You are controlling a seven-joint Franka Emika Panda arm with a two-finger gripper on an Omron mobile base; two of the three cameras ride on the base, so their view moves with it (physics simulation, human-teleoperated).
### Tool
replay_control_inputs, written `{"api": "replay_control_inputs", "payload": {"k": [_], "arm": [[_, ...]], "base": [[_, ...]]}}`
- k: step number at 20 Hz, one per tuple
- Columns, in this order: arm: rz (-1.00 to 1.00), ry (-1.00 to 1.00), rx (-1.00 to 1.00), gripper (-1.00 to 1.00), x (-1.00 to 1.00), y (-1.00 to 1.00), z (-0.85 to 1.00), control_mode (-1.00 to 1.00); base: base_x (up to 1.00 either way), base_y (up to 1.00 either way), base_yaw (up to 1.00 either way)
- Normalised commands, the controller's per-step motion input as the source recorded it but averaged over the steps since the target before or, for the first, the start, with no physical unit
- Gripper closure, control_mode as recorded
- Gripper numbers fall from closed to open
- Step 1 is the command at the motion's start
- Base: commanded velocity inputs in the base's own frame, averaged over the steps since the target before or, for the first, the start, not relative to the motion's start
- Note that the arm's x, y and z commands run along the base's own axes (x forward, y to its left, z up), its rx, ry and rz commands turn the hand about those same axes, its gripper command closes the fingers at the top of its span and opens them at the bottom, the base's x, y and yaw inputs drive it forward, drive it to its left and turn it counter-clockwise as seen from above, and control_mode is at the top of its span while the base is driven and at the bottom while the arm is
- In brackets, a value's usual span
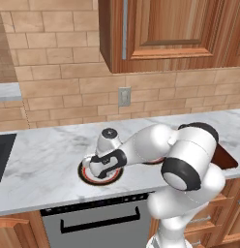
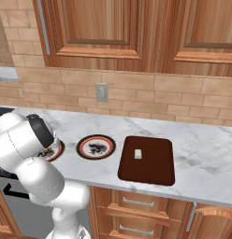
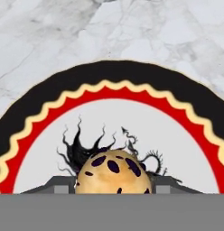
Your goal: Move the dessert items from the plates to the tray.
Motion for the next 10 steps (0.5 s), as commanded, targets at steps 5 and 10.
{"api": "replay_control_inputs", "payload": {"k": [5, 10], "arm": [[0.00, 0.00, 0.01, 1.00, 0.00, -0.02, 0.05, -1.00], [-0.10, 0.00, 0.04, 1.00, 0.00, -0.66, 0.72, -1.00]], "base": [[0.00, 0.00, 0.00], [0.00, 0.00, 0.00]]}}
